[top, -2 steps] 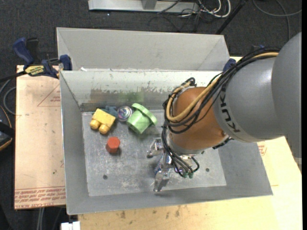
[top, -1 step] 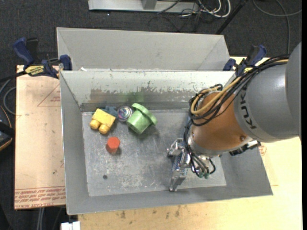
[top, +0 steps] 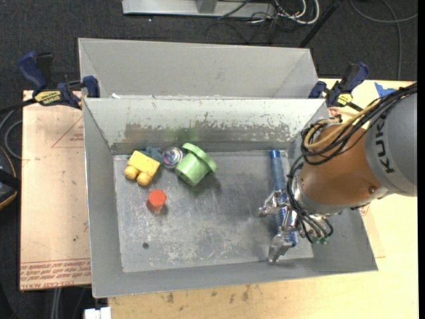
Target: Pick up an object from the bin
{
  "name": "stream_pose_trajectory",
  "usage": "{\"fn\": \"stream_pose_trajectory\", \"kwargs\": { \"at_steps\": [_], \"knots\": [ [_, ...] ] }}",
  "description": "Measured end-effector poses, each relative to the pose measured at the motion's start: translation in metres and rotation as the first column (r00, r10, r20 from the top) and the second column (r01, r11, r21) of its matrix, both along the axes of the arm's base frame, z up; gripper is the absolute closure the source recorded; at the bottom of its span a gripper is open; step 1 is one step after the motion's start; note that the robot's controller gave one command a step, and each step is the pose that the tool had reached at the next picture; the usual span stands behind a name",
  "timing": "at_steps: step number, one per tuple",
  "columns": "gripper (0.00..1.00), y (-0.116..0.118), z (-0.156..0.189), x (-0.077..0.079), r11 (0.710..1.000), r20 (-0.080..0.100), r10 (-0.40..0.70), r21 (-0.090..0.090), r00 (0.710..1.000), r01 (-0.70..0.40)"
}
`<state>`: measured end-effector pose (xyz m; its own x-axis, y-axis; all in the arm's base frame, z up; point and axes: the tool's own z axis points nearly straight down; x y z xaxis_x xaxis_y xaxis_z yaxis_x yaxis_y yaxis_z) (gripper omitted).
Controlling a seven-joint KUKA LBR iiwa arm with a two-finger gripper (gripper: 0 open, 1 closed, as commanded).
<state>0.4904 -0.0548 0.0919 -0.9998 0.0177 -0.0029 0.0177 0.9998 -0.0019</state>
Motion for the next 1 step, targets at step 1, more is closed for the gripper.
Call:
{"fn": "stream_pose_trajectory", "kwargs": {
  "at_steps": [1],
  "knots": [
    [0.0,-0.057,0.0138,0.0116,1.0,0.001,0.031,-0.001,1.0,-0.031]
  ]
}}
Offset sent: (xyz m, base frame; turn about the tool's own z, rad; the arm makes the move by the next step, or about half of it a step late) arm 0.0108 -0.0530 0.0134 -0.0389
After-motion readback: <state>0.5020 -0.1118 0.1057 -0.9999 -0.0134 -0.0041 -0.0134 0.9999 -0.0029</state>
